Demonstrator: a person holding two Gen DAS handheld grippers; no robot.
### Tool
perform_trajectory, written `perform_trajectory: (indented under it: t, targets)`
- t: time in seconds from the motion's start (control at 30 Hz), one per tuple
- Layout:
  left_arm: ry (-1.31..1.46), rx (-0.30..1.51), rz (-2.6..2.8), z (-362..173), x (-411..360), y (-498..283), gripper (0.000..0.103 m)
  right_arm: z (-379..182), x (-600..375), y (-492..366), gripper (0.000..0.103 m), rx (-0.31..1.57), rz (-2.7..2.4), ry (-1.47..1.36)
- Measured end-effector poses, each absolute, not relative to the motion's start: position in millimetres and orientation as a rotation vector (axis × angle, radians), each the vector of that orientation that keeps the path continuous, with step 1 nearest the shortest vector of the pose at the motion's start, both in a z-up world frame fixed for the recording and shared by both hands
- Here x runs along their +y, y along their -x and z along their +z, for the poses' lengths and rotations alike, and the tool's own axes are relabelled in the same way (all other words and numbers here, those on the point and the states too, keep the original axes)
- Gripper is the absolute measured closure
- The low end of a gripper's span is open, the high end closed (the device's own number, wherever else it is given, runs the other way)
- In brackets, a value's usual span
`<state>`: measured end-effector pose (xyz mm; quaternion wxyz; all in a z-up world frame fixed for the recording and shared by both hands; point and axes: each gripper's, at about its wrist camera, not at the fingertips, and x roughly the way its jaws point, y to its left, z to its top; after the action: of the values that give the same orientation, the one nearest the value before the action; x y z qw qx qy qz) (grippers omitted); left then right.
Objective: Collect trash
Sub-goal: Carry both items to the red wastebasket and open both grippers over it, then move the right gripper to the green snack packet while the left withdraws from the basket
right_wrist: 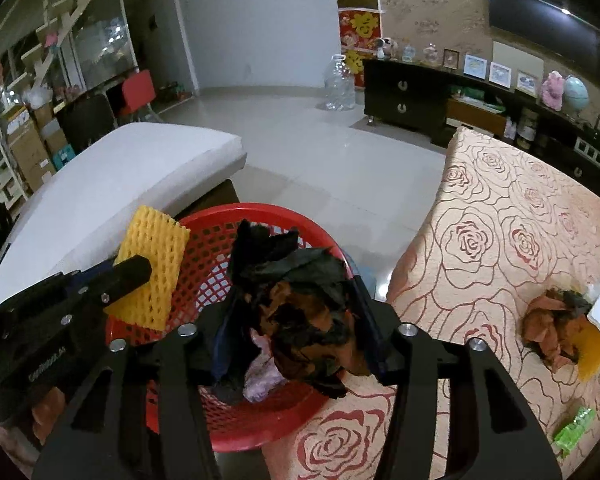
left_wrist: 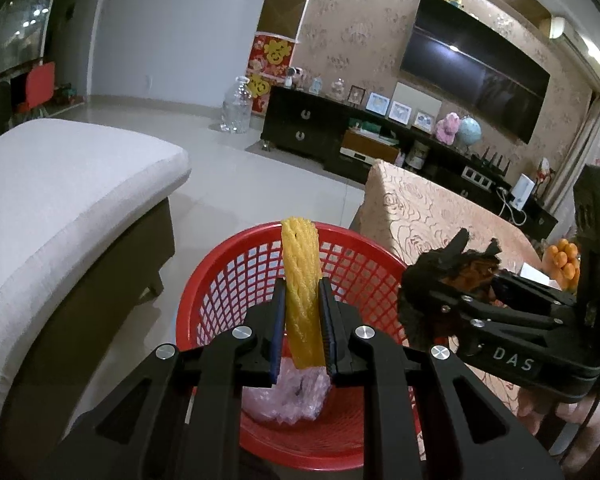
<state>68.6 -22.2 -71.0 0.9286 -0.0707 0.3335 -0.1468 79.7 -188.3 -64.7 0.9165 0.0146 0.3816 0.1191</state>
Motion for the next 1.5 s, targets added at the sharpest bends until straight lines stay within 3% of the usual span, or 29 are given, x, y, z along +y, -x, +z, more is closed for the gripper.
perform_trajectory:
  t: [0.07, 0.17, 0.43, 0.53, 0.97, 1.5]
  targets:
    - [0.154, 0.698, -0.302, -73, -21, -70, 0.082, -64, -190, -80, 0.035, 0.782, 0.245, -0.051]
    - [0.167, 0.699, -0.293, -74, -19, -72, 0.066, -63, -196, -78, 0.029, 0.774, 0.239, -0.077]
    - [0.19, 0.673, -0.279, -70, -17, -68, 0.039, -55, -216, -66, 0.029, 0.736, 0.209, -0.104]
    - [0.197, 0.659, -0.276, -67, -17, -65, 0.034, -51, -226, -57, 0.029, 0.714, 0.184, -0.101]
    - [0.155, 0.64, -0.333, -60, -50, -53, 0.031, -52, -288, -14, 0.028, 0.68, 0.057, -0.118]
    - [0.048, 0.681, -0.447, -78, -123, -41, 0.031, -93, -460, 62, 0.028, 0.671, -0.283, -0.26]
